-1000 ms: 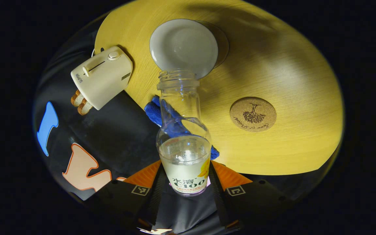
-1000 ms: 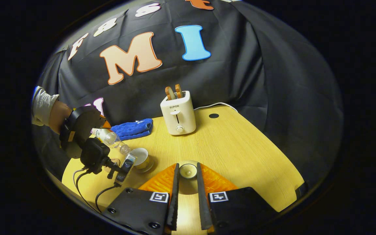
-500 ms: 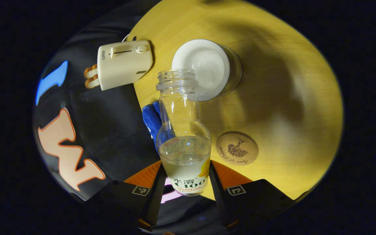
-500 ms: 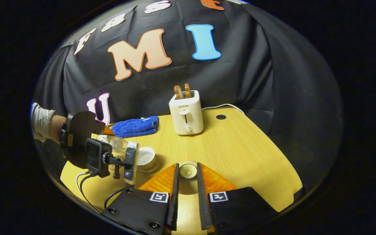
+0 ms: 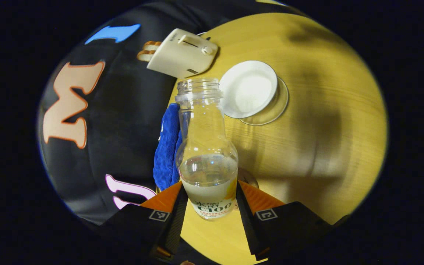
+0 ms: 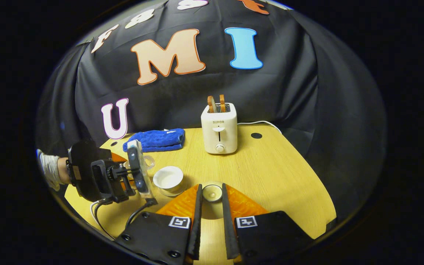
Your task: Open the teacup lid with one hand, grasp the water bottle and pour water into the teacup with the other hand; after pouring, place the water bottle on the coaster and then close the teacup lid.
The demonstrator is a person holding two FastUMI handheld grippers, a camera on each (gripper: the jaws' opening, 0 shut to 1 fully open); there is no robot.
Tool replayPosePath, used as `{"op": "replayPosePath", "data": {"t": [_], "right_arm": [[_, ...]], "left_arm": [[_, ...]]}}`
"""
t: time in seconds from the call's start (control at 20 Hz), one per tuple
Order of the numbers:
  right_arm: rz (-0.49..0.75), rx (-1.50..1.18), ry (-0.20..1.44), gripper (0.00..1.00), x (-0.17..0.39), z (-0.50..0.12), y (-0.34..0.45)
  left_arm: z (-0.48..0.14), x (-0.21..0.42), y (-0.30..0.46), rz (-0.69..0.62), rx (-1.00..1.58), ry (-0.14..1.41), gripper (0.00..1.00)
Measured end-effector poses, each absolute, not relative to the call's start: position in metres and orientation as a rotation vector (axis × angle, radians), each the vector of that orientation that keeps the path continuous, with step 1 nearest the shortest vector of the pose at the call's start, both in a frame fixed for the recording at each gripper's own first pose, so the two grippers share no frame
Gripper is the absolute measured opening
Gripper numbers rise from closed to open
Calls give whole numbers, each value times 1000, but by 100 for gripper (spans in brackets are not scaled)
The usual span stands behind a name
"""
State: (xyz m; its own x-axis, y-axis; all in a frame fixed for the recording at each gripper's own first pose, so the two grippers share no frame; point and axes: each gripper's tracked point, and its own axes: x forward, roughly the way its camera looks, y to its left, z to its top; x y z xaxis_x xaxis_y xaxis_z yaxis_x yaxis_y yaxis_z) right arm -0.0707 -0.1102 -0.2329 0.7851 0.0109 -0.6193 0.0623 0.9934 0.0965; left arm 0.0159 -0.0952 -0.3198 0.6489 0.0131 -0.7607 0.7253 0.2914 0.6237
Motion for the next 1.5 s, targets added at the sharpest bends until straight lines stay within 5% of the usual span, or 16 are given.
{"op": "replayPosePath", "data": {"t": [0.4,0.9,1.5], "right_arm": [[-6,64,699,31,-78,-229,-79],[31,-5,721,31,-80,-223,-44],[64,-13,715,31,-69,-220,-22]], "left_arm": [[-311,22,-104,-384,669,626,69],[-306,31,-94,-319,322,513,69],[-311,24,-76,-277,225,555,73]]}}
